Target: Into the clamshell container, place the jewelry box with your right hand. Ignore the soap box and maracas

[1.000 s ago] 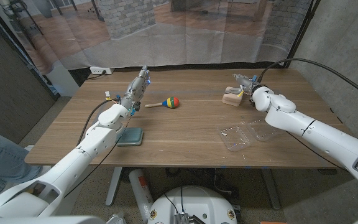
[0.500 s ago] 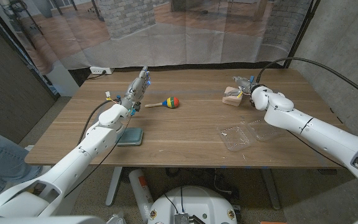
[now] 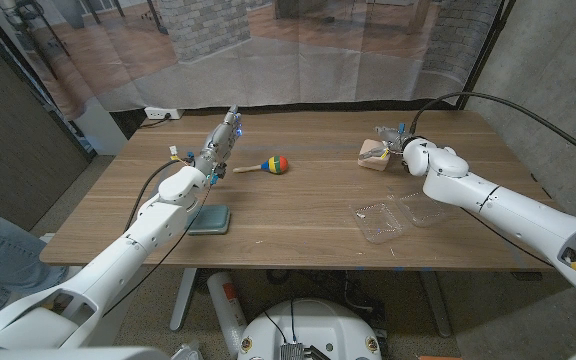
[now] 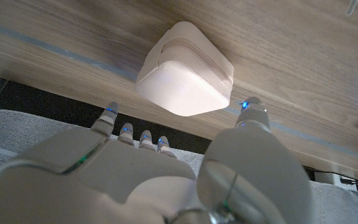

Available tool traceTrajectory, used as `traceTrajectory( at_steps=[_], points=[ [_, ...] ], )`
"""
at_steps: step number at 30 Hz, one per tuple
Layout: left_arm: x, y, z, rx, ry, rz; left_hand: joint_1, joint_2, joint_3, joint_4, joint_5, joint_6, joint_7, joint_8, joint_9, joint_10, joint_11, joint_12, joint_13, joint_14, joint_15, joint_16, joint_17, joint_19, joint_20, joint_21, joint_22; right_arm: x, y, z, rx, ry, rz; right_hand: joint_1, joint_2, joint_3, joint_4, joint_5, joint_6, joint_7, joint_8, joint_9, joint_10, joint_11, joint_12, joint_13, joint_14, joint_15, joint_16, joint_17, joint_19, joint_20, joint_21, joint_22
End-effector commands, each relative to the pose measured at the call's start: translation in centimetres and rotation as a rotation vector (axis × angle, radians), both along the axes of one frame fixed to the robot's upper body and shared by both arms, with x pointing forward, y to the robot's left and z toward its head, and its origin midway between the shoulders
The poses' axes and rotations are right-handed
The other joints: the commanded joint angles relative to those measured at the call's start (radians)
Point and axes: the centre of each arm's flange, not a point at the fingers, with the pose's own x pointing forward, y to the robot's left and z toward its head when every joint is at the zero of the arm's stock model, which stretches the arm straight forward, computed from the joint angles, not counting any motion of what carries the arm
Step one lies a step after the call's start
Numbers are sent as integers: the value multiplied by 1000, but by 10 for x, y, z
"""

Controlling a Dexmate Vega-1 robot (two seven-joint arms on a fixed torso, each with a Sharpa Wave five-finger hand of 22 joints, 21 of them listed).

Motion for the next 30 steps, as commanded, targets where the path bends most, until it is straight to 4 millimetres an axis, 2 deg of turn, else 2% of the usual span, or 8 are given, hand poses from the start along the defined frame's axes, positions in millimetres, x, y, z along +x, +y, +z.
traceTrajectory(
  at_steps=[1, 30],
  points=[
    [3, 4, 0, -3, 5, 7, 9, 2, -5, 4, -1, 3, -1, -5, 3, 5, -1, -2, 2, -7, 6, -1, 4, -59, 3, -1, 2, 8, -4, -1, -32, 41, -31, 26, -3, -12, -5, 21, -51, 1, 16, 6, -20, 6, 17, 5, 14, 4, 13, 2, 44, 4, 5, 4],
    [15, 8, -3, -4, 33, 10, 11, 6, -11, 4, -3, 14, -3, -5, 3, 10, -3, -3, 2, -1, 5, 1, 4, -58, 6, -1, 3, 28, -12, -8, -45, 124, -73, 43, 0, -21, -3, 35, -47, 4, 22, 5, 5, 0, 28, 4, 67, -5, 25, 2, 109, 3, 15, 5]
  ],
)
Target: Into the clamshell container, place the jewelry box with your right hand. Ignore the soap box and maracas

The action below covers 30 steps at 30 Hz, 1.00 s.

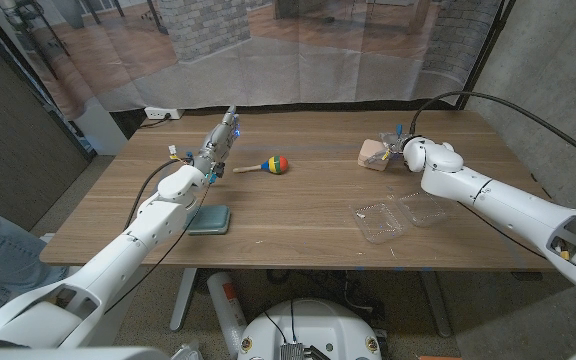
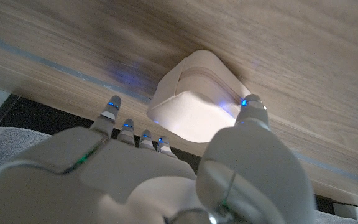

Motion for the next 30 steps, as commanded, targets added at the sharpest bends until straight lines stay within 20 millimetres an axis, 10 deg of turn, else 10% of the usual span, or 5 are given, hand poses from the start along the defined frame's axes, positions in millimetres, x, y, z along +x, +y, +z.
traceTrajectory(
  at_steps=[1, 10, 20, 30],
  points=[
    [5, 1, -2, 0, 14, 1, 7, 3, -7, 0, -3, 1, -2, 0, 3, 7, 0, -3, 3, -1, 5, 0, 4, -53, 1, -1, 3, 8, -2, -4, -7, 33, -10, 18, 0, -4, -1, 6, -46, 4, 6, 5, 7, -2, 4, 4, 11, 0, 10, 2, 17, 2, 7, 5],
    [5, -1, -3, -1, 16, -1, 8, 4, -9, 0, -4, 6, -4, 0, 3, 8, -1, -3, 3, -1, 6, 0, 4, -52, 3, -1, 3, 10, -2, -2, -17, 41, -17, 26, 5, -13, 5, 17, 2, -13, 21, 6, 63, -20, 24, 8, 74, -20, 20, 3, 105, 1, 26, 8],
    [5, -4, -5, -5, 19, 0, 9, 5, -11, 1, -5, 11, -3, 1, 3, 9, -2, -4, 3, 1, 5, 0, 4, -52, 6, -1, 3, 9, -4, -4, -19, 45, -40, 60, 37, -32, 15, 38, 222, -97, 80, 20, 361, -80, 157, 54, 270, -81, 39, 12, 313, 3, 45, 9],
    [7, -9, -7, -4, 27, -7, 10, 6, -13, 1, -5, 15, -4, 1, 3, 11, -5, -4, 3, 3, 5, 1, 4, -53, 10, -1, 3, 7, -5, -6, -29, 8, -68, 123, 80, -14, 4, 34, 380, -157, 142, 48, 519, -118, 242, 96, 374, -120, 45, 14, 366, 4, 30, 9]
  ],
)
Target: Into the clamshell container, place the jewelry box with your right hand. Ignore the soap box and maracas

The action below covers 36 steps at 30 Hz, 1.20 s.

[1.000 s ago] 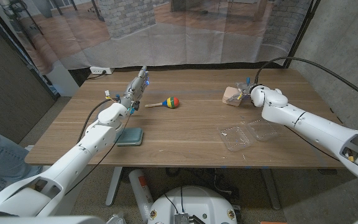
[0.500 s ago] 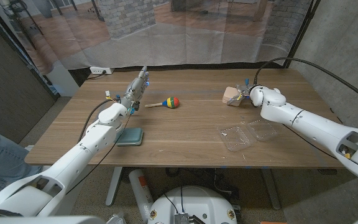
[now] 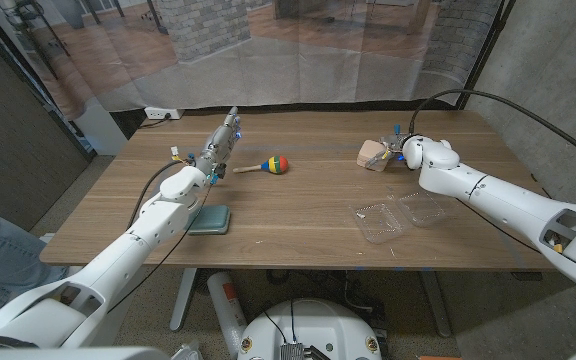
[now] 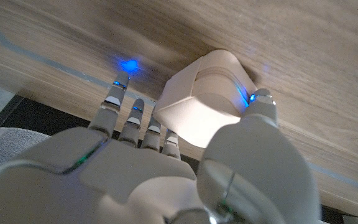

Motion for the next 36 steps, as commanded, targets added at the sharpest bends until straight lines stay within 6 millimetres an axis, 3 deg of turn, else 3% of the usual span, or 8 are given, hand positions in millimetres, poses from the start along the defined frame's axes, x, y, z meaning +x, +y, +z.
traceTrajectory(
  at_steps=[1, 12, 36],
  points=[
    [2, -6, -3, -1, 9, -8, 6, 3, -6, 0, -1, 10, 2, 1, 3, 6, 1, -3, 3, 4, 5, 1, 4, -53, 11, -1, 3, -2, -1, -5, -10, -29, -35, 46, 48, 16, -8, 3, 99, -58, 25, 16, 110, -54, 38, 20, 46, -12, 10, 4, 17, -3, -10, 4],
    [3, -6, -1, -3, 6, -6, 7, 4, -8, 0, -2, 16, 15, 1, 3, 7, 4, -4, 3, 3, 6, 0, 4, -53, 11, -1, 3, -6, 0, -7, -6, -77, -40, 88, 84, 35, -12, -16, 179, -92, 63, 38, 209, -84, 89, 53, 132, -45, 25, 6, 42, -4, -20, 5],
    [1, -4, 9, 23, -5, -11, 8, 7, -12, 1, -3, 15, 18, -2, 3, 4, 6, -6, 3, 1, 8, -2, 4, -54, 10, -1, 4, -33, 3, 22, 1, -166, -29, 157, 120, 69, -25, -56, 263, -113, 104, 66, 315, -114, 138, 94, 208, -77, 32, 5, 91, -4, -22, 5]
  ],
)
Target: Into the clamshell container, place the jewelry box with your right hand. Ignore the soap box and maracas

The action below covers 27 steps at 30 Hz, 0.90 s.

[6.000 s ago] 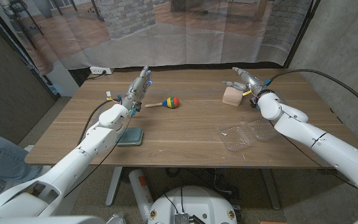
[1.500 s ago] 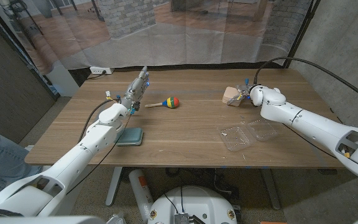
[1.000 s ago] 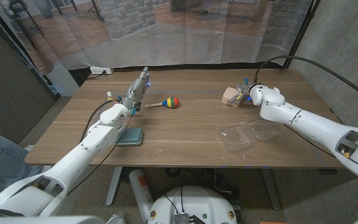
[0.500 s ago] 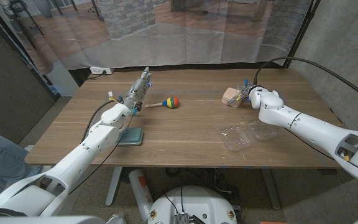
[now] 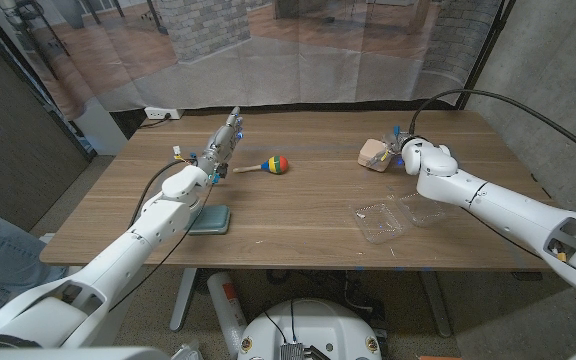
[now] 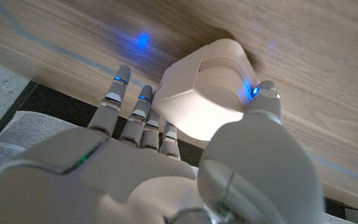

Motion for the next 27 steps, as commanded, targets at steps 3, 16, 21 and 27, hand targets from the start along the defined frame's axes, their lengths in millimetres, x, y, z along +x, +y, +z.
traceTrajectory(
  at_steps=[3, 16, 21, 27],
  points=[
    [0, -1, 7, 11, -13, -11, 8, 8, -6, -1, -3, 2, 4, -3, 3, -1, 0, -2, 3, -6, 2, -3, 4, -56, 0, -2, 4, -20, -1, 18, 5, -61, 0, 140, 144, 28, 18, -10, 185, -169, 13, 9, 214, -192, 15, 11, 23, -6, 7, 4, 16, 0, -4, 5],
    [-1, 2, 5, 13, -14, -9, 9, 9, -8, 0, -4, -1, 4, -6, 3, -3, 1, -3, 3, -7, 2, -3, 4, -57, 0, -2, 4, -45, -4, 23, -10, -86, 3, 150, 151, 34, 19, -27, 201, -170, 21, 18, 233, -202, 23, 25, 44, -10, 7, 4, 25, -2, -7, 5],
    [-2, 2, 7, 17, -18, -10, 10, 10, -9, 0, -5, -2, 4, -7, 3, -3, 0, -4, 3, -7, 3, -3, 4, -57, 0, -2, 4, -54, -5, 24, -21, -107, 13, 153, 153, 36, 20, -33, 204, -170, 23, 21, 237, -199, 25, 30, 48, -11, 7, 4, 29, -4, -8, 5],
    [-2, 1, 7, 22, -14, -10, 10, 11, -10, 0, -5, -2, 4, -7, 3, -3, 1, -4, 3, -8, 3, -3, 4, -58, 0, -2, 4, -65, -12, 22, -20, -141, 37, 158, 156, 39, 20, -40, 210, -178, 25, 24, 227, -200, 20, 36, 50, -15, 4, 5, 37, -8, -8, 6]
  ],
)
